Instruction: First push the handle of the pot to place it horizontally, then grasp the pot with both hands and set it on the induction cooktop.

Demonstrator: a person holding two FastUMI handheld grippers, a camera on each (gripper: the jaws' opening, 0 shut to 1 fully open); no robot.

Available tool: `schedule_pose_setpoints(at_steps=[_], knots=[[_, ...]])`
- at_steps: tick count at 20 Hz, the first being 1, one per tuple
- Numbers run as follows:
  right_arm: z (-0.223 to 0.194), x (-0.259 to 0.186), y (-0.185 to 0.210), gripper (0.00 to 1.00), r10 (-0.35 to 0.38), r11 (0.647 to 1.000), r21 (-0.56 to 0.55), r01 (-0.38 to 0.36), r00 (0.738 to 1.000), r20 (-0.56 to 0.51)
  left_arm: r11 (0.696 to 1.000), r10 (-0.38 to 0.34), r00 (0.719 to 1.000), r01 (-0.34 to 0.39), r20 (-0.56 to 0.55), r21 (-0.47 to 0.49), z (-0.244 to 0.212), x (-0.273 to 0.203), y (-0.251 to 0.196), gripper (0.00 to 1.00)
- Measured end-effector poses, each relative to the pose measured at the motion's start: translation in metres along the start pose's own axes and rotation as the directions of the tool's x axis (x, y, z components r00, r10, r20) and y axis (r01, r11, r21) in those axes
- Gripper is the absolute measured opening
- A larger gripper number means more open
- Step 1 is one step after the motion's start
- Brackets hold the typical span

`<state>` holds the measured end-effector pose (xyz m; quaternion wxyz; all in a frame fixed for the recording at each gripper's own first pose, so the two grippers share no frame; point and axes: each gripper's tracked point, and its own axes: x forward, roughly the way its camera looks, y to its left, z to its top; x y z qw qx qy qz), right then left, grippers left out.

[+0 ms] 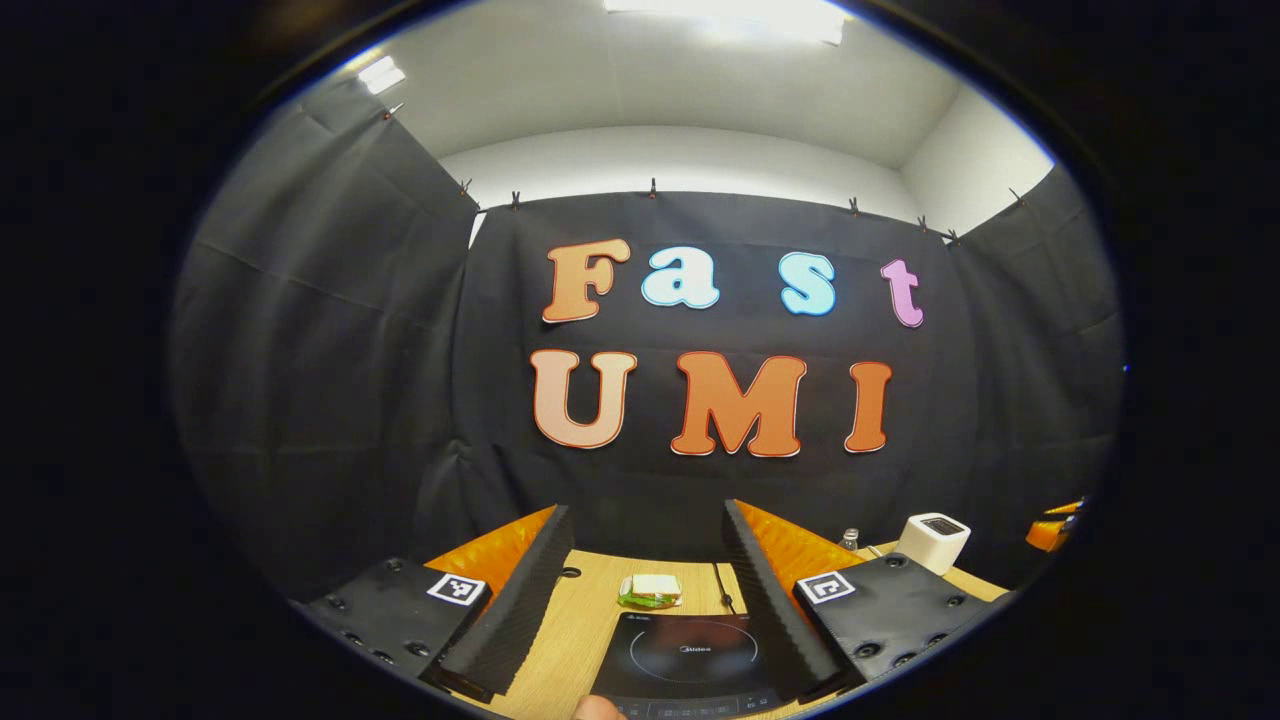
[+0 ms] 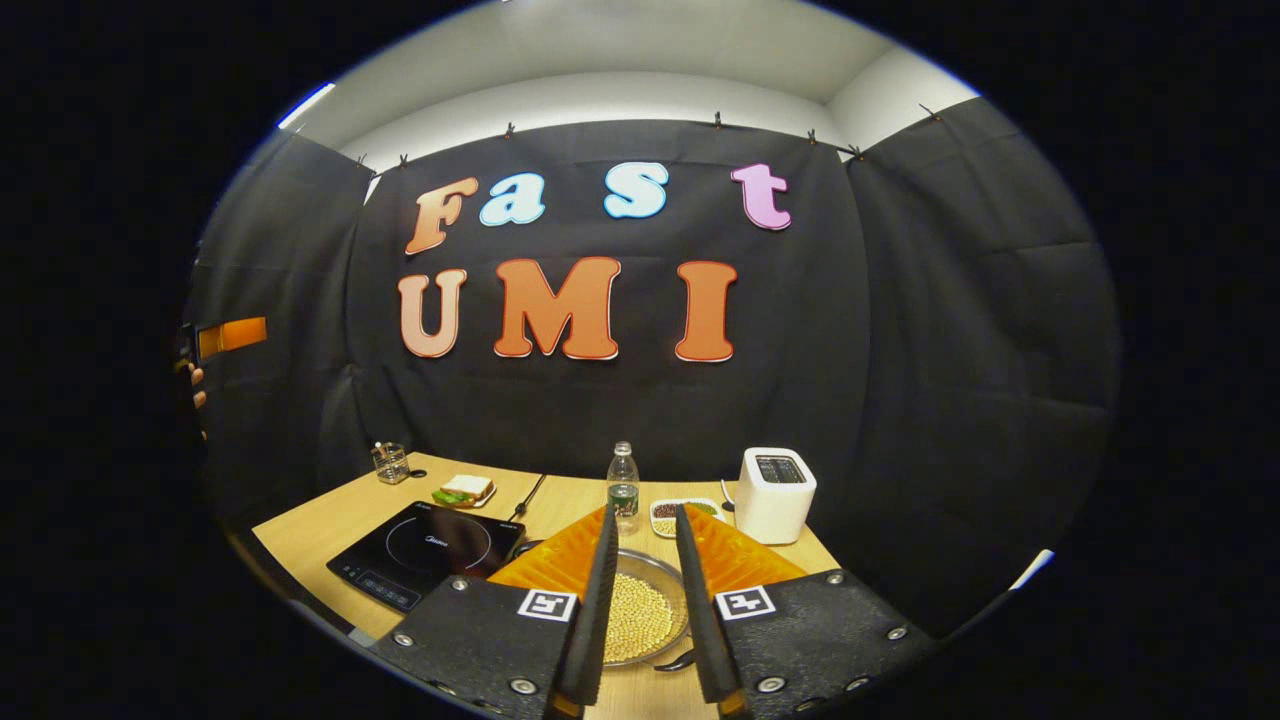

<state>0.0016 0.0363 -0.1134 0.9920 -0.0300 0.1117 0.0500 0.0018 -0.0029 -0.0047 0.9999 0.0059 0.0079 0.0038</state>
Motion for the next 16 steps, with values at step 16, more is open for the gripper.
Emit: schedule_pose_setpoints(at_steps=[16], knots=[[-0.145,0.004,0.006,0.00,0.030,0.999,-0.002,-0.032,0.950,-0.311,1.000,-0.004,1.000,0.004,-0.003,-0.001,-0.004,-0.005,-0.001,0.99]])
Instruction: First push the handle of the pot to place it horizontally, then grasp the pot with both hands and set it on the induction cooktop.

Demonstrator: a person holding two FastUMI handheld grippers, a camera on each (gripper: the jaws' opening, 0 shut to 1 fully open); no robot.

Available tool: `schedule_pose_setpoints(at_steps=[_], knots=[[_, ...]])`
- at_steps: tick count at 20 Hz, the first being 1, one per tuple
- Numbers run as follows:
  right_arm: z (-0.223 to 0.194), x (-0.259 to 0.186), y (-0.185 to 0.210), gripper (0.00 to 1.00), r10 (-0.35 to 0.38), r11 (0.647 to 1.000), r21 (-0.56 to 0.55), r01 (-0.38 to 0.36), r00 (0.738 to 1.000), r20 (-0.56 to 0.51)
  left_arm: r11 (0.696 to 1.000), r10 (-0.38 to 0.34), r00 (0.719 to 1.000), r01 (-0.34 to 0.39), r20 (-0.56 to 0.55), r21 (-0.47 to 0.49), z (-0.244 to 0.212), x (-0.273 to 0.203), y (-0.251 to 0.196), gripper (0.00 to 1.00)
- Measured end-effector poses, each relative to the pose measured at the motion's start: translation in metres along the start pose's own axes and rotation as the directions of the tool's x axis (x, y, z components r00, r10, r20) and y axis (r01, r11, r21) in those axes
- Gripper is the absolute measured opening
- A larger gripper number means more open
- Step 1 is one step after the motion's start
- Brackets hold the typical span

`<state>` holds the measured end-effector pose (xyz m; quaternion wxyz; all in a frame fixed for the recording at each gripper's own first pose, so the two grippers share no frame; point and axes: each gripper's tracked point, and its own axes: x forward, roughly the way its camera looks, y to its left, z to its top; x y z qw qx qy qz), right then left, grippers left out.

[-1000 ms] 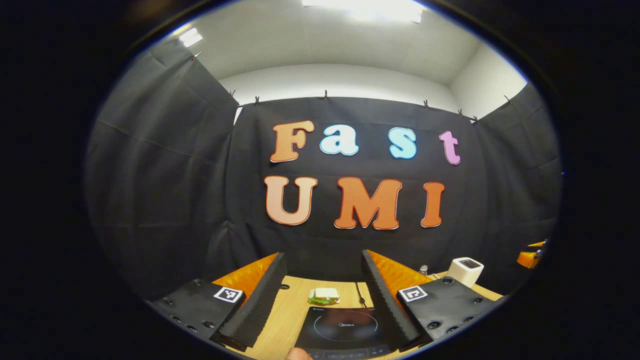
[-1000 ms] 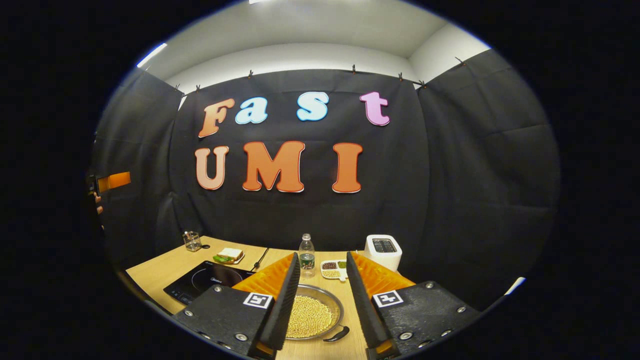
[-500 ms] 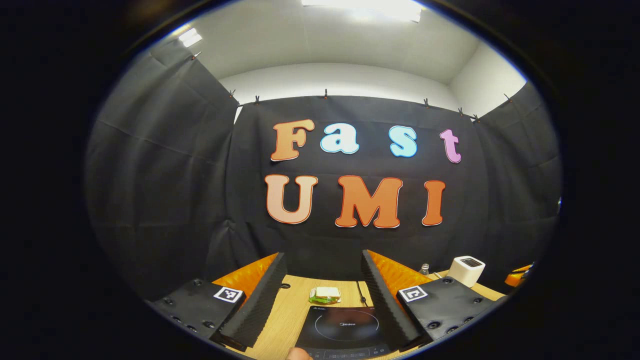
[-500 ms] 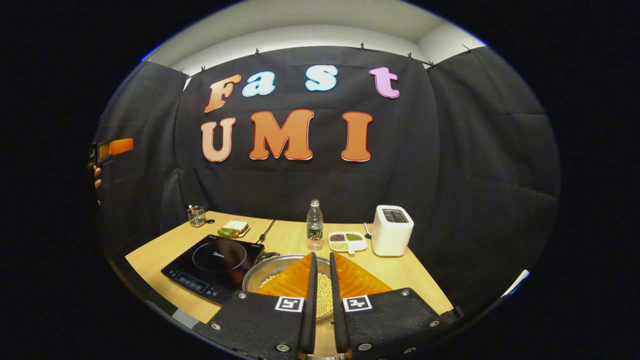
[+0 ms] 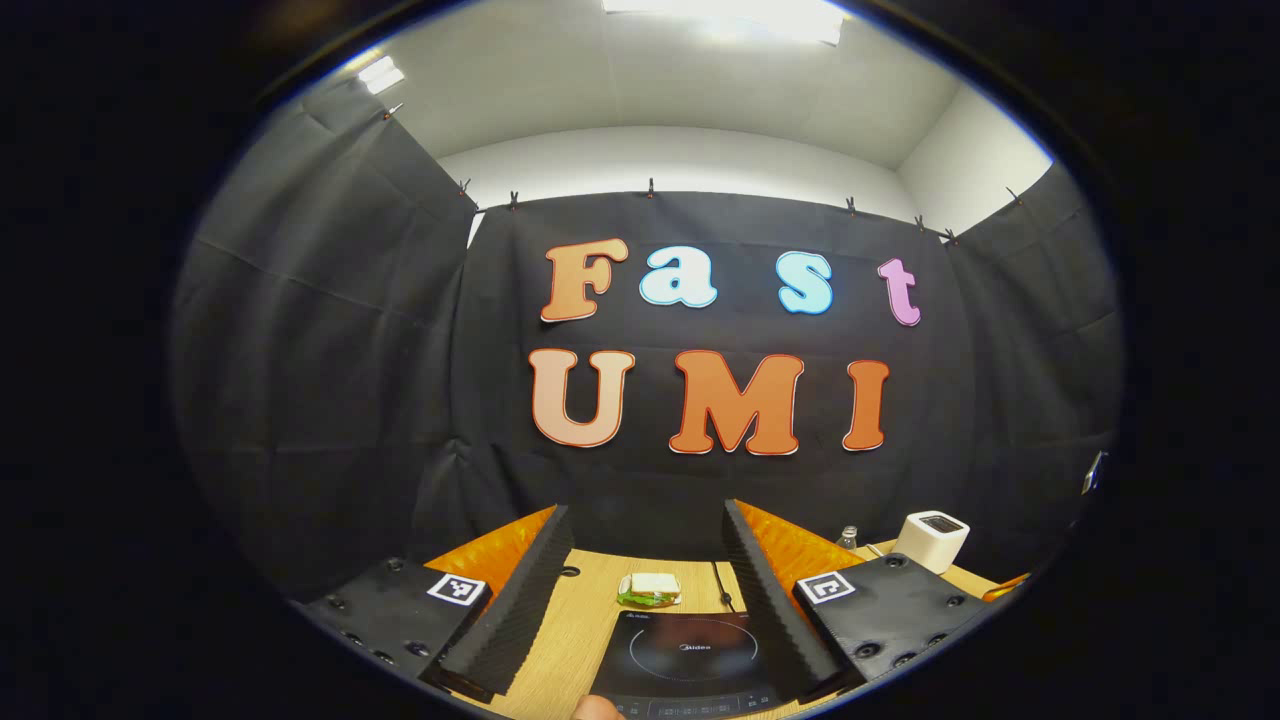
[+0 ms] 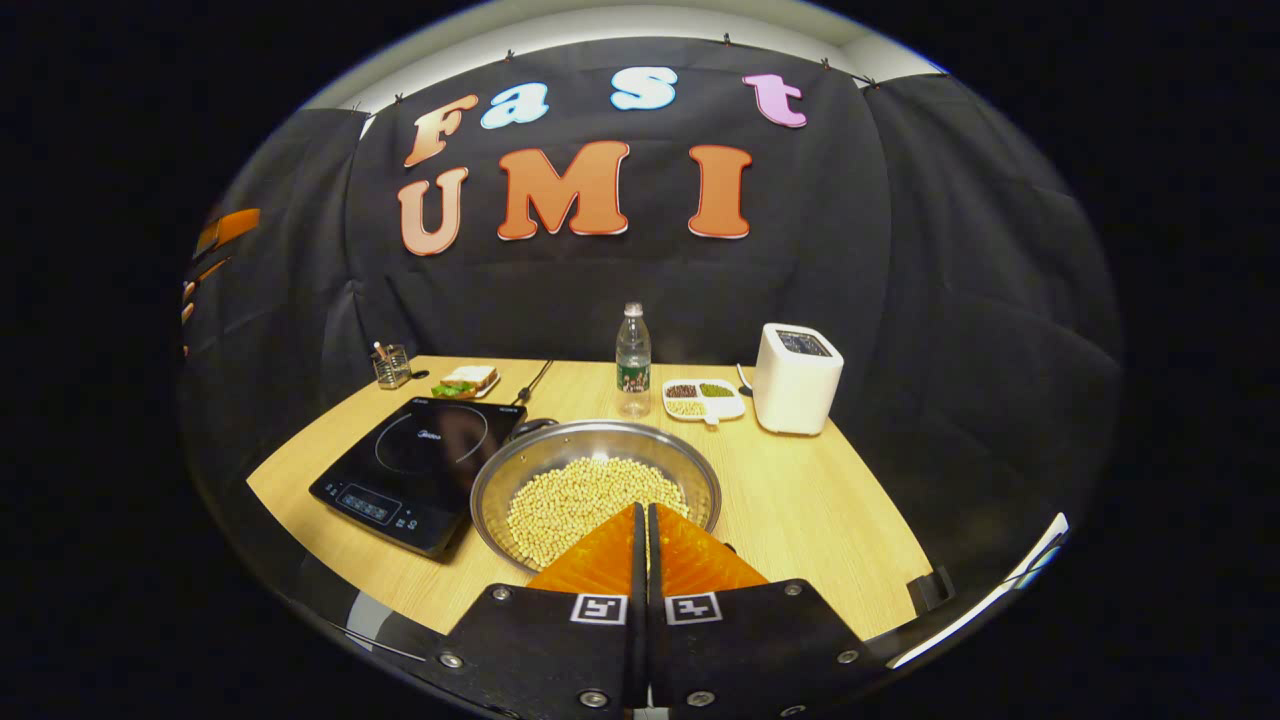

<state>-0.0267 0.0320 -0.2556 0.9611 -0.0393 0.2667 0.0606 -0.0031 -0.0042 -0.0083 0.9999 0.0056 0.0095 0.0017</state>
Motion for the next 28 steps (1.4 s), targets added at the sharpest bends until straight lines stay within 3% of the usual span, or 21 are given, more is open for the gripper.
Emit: schedule_pose_setpoints(at_steps=[13,28], knots=[[-0.084,0.030,0.006,0.00,0.016,0.999,-0.031,-0.022,0.982,-0.188,1.000,0.019,0.999,-0.019,-0.030,0.003,-0.012,0.005,0.005,0.99],[-0.107,0.061,-0.010,0.00,-0.015,1.000,0.007,0.018,0.970,-0.242,1.000,0.026,0.999,-0.025,-0.044,0.005,-0.021,0.006,0.005,0.99]])
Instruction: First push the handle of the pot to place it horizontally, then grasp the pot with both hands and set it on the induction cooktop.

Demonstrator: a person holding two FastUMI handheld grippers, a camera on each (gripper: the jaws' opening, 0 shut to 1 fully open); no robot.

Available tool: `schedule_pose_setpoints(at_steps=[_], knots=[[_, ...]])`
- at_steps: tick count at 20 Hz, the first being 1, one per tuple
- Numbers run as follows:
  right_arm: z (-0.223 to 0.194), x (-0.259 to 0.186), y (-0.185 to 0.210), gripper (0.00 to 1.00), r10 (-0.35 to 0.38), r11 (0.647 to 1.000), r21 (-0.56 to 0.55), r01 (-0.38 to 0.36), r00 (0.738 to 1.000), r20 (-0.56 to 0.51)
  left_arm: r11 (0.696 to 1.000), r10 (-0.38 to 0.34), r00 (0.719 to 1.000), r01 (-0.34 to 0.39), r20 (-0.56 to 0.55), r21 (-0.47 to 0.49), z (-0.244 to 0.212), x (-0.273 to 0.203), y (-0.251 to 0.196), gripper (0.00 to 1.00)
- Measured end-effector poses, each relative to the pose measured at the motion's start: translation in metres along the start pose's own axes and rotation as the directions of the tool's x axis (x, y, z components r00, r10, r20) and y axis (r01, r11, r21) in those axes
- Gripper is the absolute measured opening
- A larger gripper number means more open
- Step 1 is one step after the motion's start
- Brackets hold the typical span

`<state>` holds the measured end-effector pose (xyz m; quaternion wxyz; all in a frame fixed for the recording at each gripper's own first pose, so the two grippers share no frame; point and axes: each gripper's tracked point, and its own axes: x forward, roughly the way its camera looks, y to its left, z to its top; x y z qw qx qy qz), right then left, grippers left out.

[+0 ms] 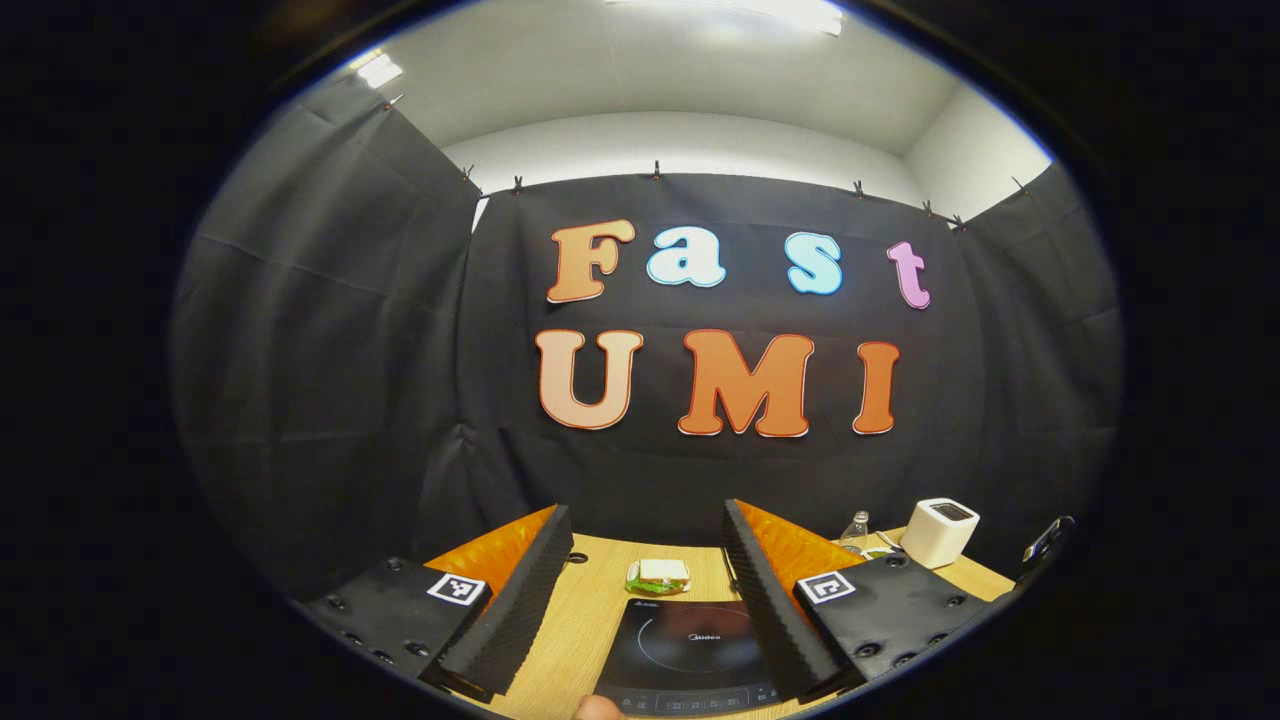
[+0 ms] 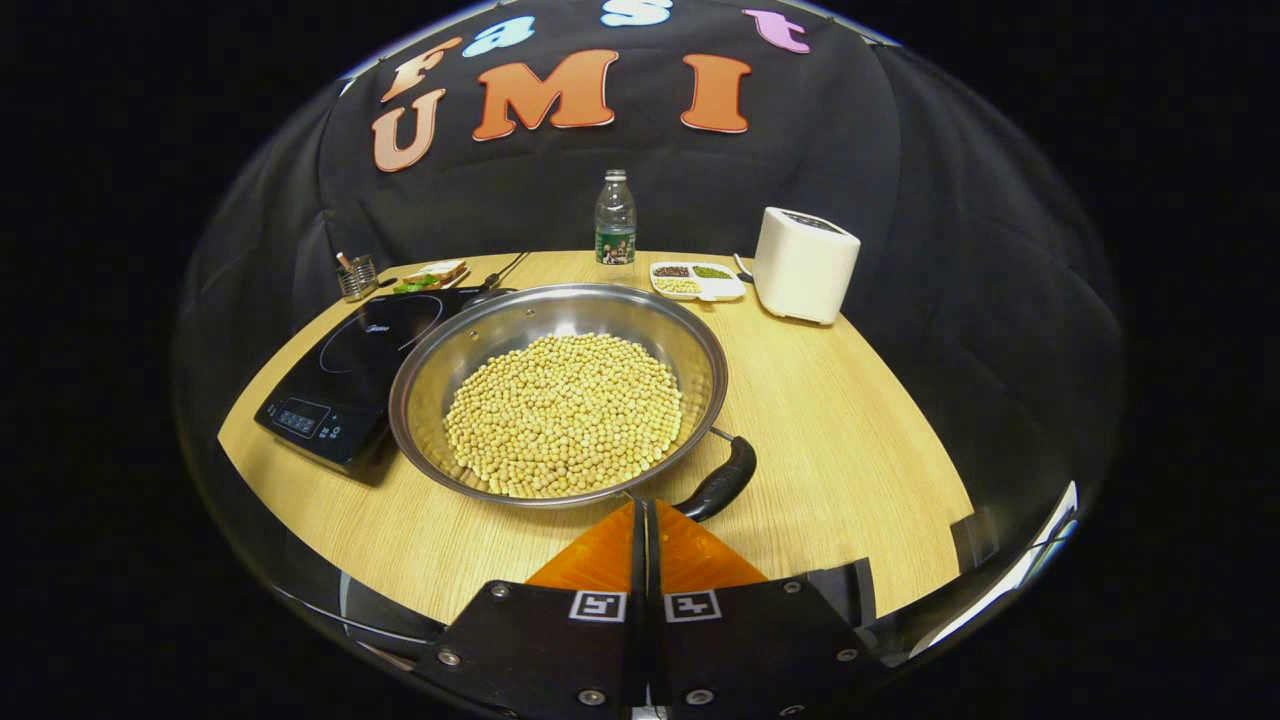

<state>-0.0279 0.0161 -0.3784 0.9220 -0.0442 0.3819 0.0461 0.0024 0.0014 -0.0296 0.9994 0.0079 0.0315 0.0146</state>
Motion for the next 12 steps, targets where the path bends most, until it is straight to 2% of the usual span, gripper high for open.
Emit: schedule_pose_setpoints(at_steps=[12], knots=[[0.004,0.007,-0.011,0.00,-0.019,1.000,0.020,0.019,1.000,0.005,1.000,0.008,1.000,-0.008,-0.004,-0.004,-0.003,-0.001,0.003,0.99]])
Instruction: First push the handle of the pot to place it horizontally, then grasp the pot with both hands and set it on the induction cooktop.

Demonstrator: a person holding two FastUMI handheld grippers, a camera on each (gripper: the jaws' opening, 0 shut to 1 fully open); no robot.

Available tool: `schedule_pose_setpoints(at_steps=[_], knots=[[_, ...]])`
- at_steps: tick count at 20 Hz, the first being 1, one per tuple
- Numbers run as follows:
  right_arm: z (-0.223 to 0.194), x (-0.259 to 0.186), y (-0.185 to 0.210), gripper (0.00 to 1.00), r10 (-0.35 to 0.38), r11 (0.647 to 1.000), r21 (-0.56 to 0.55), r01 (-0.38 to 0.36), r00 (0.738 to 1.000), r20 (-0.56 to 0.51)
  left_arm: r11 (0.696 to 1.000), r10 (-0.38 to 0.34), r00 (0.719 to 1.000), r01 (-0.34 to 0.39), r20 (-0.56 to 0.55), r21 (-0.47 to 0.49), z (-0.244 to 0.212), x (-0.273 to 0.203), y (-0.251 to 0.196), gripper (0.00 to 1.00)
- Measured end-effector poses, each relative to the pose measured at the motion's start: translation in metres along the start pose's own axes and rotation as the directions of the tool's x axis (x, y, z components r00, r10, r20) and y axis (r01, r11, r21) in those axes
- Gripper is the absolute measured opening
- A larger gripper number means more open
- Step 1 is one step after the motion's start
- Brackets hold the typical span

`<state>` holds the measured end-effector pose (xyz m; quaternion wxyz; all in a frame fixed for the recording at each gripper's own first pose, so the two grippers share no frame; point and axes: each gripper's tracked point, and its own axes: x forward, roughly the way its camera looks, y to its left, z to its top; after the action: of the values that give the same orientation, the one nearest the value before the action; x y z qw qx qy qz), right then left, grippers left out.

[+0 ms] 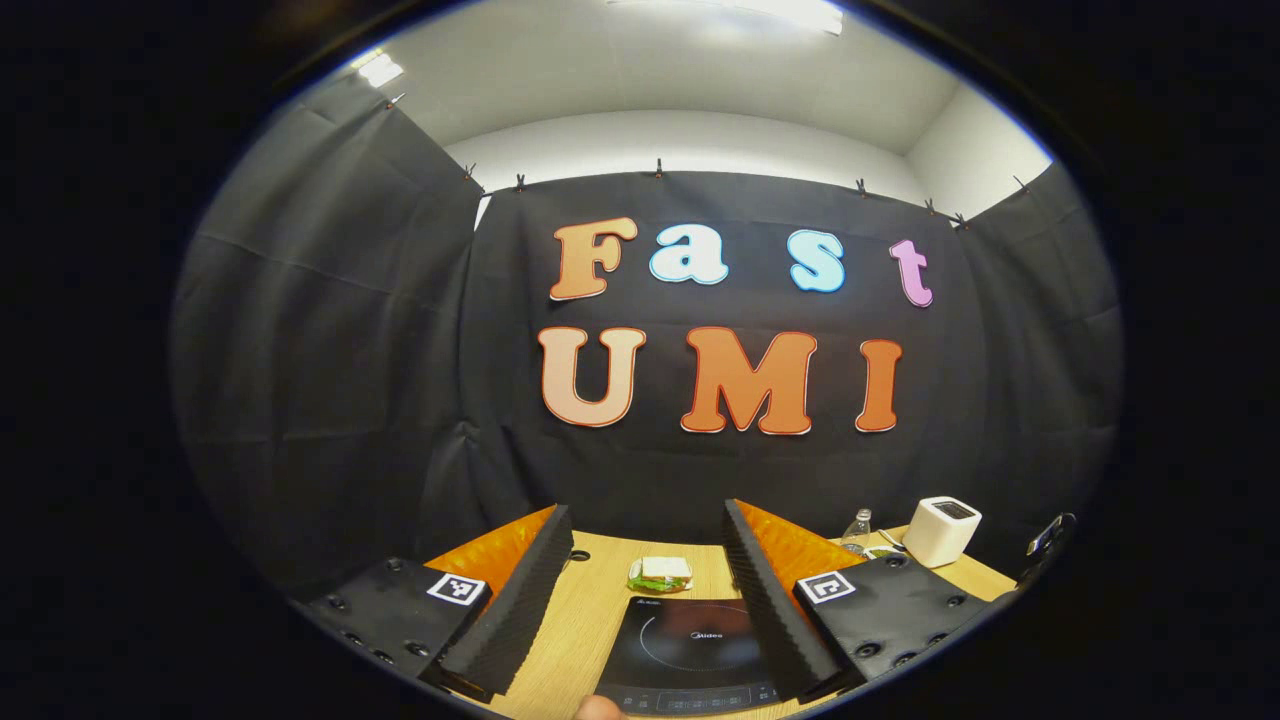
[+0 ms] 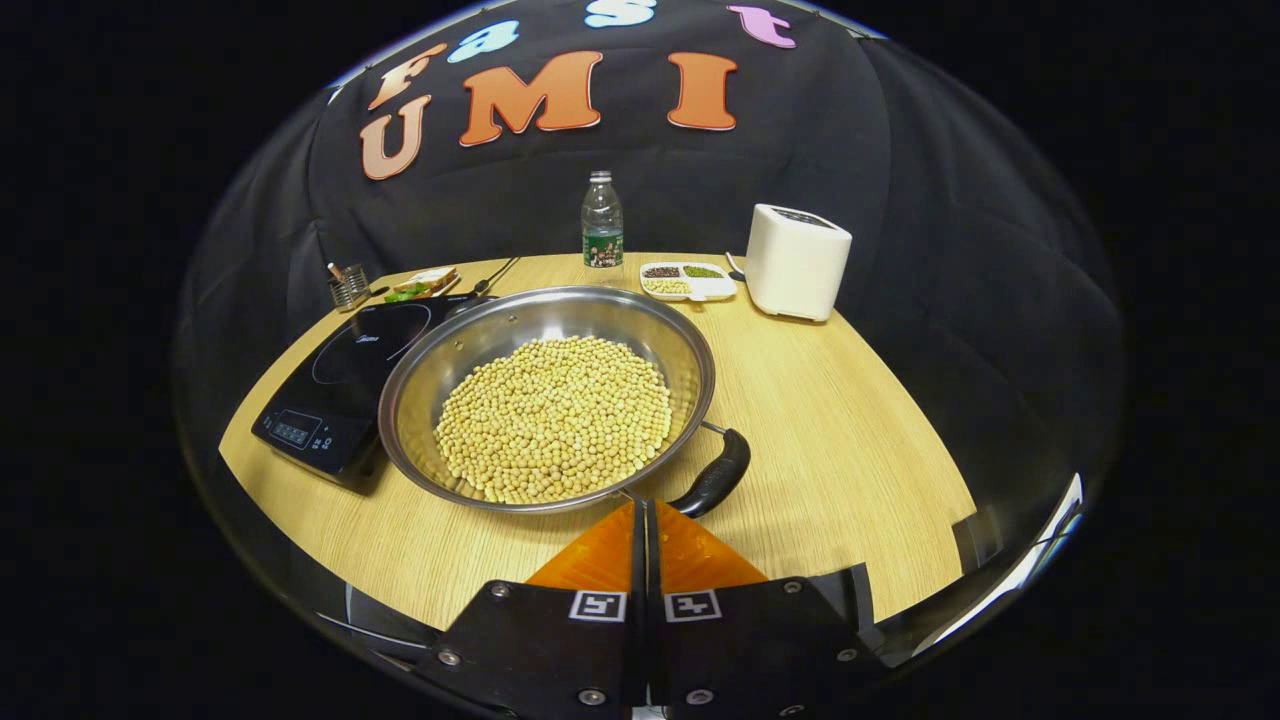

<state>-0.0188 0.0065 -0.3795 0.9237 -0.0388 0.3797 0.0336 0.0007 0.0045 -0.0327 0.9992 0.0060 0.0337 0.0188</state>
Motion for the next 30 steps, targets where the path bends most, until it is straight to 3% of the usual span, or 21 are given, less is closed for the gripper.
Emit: schedule_pose_setpoints(at_steps=[30], knots=[[0.037,0.059,-0.053,0.00,-0.088,0.992,0.086,0.088,0.996,0.003,1.000,-0.020,1.000,0.020,-0.009,0.009,-0.014,0.022,-0.022,0.98]])
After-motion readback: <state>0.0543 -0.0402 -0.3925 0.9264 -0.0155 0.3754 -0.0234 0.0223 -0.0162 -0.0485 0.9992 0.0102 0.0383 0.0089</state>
